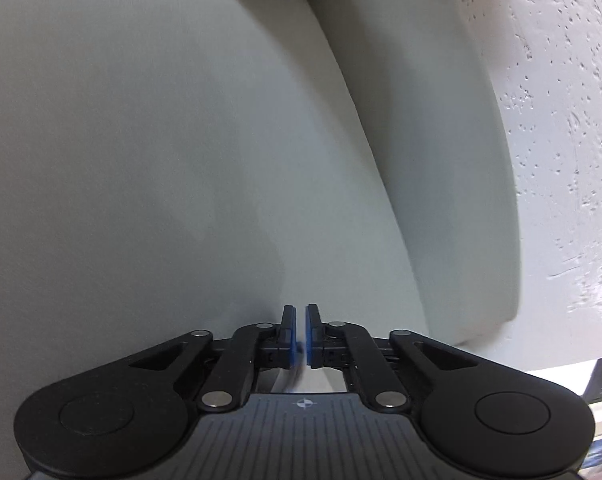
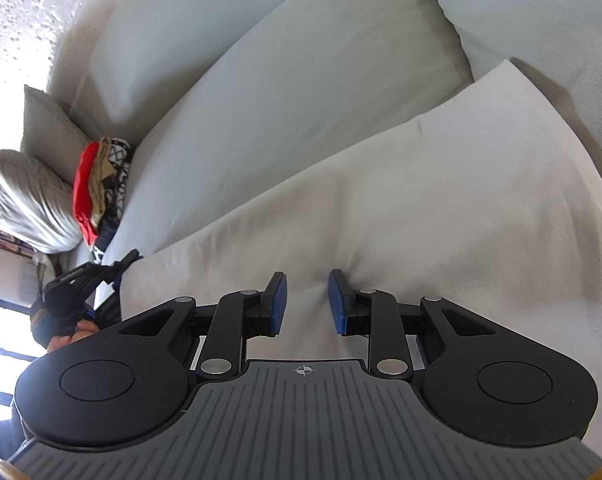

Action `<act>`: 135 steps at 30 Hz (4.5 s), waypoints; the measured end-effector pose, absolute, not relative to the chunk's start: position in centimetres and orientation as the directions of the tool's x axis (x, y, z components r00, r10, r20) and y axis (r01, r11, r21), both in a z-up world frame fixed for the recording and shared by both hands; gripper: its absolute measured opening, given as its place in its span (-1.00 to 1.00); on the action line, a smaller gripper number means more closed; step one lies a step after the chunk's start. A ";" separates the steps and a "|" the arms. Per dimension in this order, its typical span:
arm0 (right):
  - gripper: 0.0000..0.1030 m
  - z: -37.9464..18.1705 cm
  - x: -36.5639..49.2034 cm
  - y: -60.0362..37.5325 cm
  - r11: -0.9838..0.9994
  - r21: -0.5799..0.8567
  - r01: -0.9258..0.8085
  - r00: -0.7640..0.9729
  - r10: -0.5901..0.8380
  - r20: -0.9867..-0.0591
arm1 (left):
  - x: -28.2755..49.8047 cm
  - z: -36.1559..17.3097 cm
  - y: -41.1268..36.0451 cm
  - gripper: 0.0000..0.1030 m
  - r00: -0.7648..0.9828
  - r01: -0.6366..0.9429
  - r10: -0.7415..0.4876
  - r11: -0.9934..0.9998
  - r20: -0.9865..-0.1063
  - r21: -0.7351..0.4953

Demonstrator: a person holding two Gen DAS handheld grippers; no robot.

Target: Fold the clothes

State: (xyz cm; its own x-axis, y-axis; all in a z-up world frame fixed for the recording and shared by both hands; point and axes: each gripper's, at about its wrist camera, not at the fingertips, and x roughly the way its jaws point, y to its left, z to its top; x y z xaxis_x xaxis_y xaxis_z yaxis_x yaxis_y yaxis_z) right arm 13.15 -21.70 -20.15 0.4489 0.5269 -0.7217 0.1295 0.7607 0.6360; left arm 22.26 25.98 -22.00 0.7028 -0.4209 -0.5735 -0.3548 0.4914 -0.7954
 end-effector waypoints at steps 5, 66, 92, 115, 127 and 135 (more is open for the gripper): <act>-0.43 -20.2 13.2 -21.6 0.759 0.638 0.131 0.451 0.528 -0.720 | 21.7 -21.3 26.6 -0.47 0.654 -0.367 -0.470 0.488 -0.593 -0.792; -0.30 -19.1 13.4 -19.8 0.817 0.561 0.130 0.441 0.459 -0.771 | 23.2 -27.6 24.1 -0.71 0.648 -0.373 -0.659 0.162 -0.381 -0.914; -0.76 -16.2 11.6 -20.6 0.914 0.385 0.130 0.624 0.226 -0.748 | 19.8 -14.4 12.2 -0.63 0.639 -0.022 -0.146 0.978 -0.756 -0.207; -0.31 -11.7 -2.0 -18.4 0.951 0.302 0.065 0.628 0.196 -0.753 | 1.9 -11.9 10.0 -0.58 0.636 0.090 -0.071 0.996 -0.769 -0.017; -0.49 -17.1 -3.4 -21.7 0.961 0.081 0.266 0.592 -0.097 -0.800 | 1.4 -16.7 7.2 -0.52 0.607 0.064 0.086 0.986 -0.790 0.156; -0.67 -16.2 -6.1 -25.0 0.914 0.123 0.387 0.552 -0.123 -0.825 | -1.6 -17.5 8.0 -0.52 0.466 0.064 0.108 0.986 -0.878 0.154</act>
State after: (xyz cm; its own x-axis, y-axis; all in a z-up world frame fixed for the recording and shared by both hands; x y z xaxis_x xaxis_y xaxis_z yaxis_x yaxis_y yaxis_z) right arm -6.06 -25.04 -16.16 0.5523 -0.1227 -0.8246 0.3868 0.9139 0.1231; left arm -1.63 7.97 -17.53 0.4664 0.1075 -0.8780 0.0636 0.9859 0.1545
